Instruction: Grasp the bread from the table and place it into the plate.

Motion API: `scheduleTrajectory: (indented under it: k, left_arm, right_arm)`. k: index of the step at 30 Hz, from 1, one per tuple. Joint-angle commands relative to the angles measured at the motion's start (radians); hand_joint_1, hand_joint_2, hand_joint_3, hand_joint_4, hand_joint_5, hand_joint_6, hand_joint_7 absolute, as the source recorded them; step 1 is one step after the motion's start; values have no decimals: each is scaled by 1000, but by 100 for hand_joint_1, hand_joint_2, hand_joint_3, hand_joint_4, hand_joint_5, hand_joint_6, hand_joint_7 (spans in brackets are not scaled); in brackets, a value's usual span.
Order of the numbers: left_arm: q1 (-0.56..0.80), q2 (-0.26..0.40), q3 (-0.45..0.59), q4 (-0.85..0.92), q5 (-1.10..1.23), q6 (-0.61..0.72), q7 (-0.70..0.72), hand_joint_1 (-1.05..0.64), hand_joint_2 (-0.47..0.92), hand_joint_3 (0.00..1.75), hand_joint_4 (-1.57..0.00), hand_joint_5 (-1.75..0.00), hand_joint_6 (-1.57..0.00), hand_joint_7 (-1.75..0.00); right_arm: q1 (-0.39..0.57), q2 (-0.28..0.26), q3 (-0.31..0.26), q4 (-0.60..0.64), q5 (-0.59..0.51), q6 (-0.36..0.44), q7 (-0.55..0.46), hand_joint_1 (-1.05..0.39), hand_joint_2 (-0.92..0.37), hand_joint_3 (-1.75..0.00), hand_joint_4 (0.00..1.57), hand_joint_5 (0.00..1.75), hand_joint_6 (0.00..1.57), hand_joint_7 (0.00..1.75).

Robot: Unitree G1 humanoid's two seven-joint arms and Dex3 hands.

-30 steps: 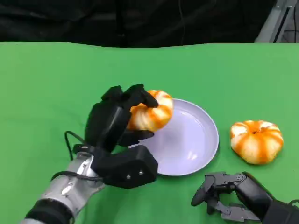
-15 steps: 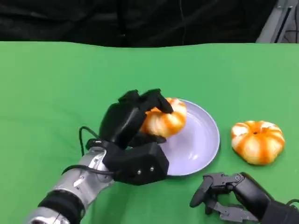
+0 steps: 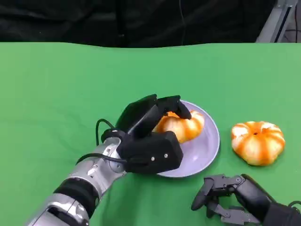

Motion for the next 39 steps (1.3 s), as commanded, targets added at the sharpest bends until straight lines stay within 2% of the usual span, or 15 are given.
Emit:
scheduleTrajectory:
  k: [1, 5, 7, 9, 10, 13, 16, 20, 23, 25, 26, 28, 33, 35, 39]
  left_arm:
    - [-43, -3, -5, 34, 2, 16, -17, -3, 81, 0, -54, -141, -81, -81]
    - [-55, -2, -14, 50, 9, 27, -23, -4, 80, 0, -58, -133, -83, -76]
    - [-59, -2, -15, 54, 9, 32, -28, -4, 80, 0, -61, -123, -90, -58]
    - [-60, -2, -15, 56, 8, 33, -29, -4, 80, 0, -63, -120, -93, -50]
    - [-62, 1, -22, 57, 17, 37, -22, -7, 80, 0, -64, -112, -93, -45]
    - [-66, 10, -47, 56, 52, 60, -1, -22, 81, 0, -93, -29, -96, -7]
    - [-68, 12, -57, 51, 67, 79, 7, -36, 85, 1, -94, -7, -87, -1]
    - [-67, 15, -59, 43, 66, 80, 20, -49, 91, 3, -90, -1, -79, 0]
    - [-64, 17, -55, 38, 60, 75, 29, -62, 92, 23, -81, 0, -68, 0]
    - [-62, 19, -48, 28, 49, 80, 13, -64, 92, 27, -79, 0, -66, 0]
    - [-61, 21, -43, 21, 41, 83, -1, -71, 92, 38, -68, 0, -57, 0]
    - [-58, 25, -37, 9, 34, 87, -18, -76, 92, 50, -60, 0, -50, 0]
    - [-49, 39, -30, -22, 23, 85, -47, -80, 92, 56, -56, 0, -47, 0]
    - [-41, 52, -21, -49, 11, 77, -73, -89, 92, 72, -50, 0, -42, 0]
    - [-17, 66, -9, -110, -1, 80, -92, -95, 92, 81, -49, 0, -41, 0]
  right_arm:
    - [-5, -9, 0, 13, 4, -14, -5, 0, -92, -47, 72, 149, 80, 104]
    - [-4, -7, 0, 12, 4, -10, -7, -1, -92, -46, 71, 148, 80, 104]
    - [-4, -7, 0, 11, 4, -10, -7, -1, -92, -46, 71, 148, 80, 104]
    - [-4, -6, 0, 11, 4, -10, -7, -1, -92, -46, 70, 148, 80, 104]
    - [-3, -7, 0, 10, 4, -8, -7, -1, -92, -46, 70, 147, 80, 104]
    - [-4, -7, 0, 13, 8, -7, -3, -2, -92, -45, 70, 147, 80, 103]
    - [-6, -7, -1, 21, 7, -15, -4, -2, -92, -45, 70, 147, 80, 103]
    - [-7, -7, 0, 24, 6, -18, -4, -2, -92, -45, 70, 146, 80, 103]
    - [-9, -7, -1, 25, 8, -16, -2, -3, -92, -45, 70, 146, 80, 103]
    - [-9, -6, -1, 25, 11, -15, 0, -3, -92, -45, 70, 145, 80, 103]
    - [-9, -5, -1, 26, 14, -15, 2, -2, -92, -45, 71, 146, 80, 103]
    - [-10, -5, -1, 26, 16, -14, 4, -2, -92, -46, 71, 146, 80, 103]
    - [-11, -6, 0, 26, 12, -12, 3, -2, -92, -46, 71, 146, 80, 103]
    - [-16, -7, 1, 33, 8, -15, 2, -3, -92, -45, 70, 145, 81, 104]
    - [-19, -8, -2, 43, 23, -22, 15, -2, -92, -45, 69, 143, 81, 104]
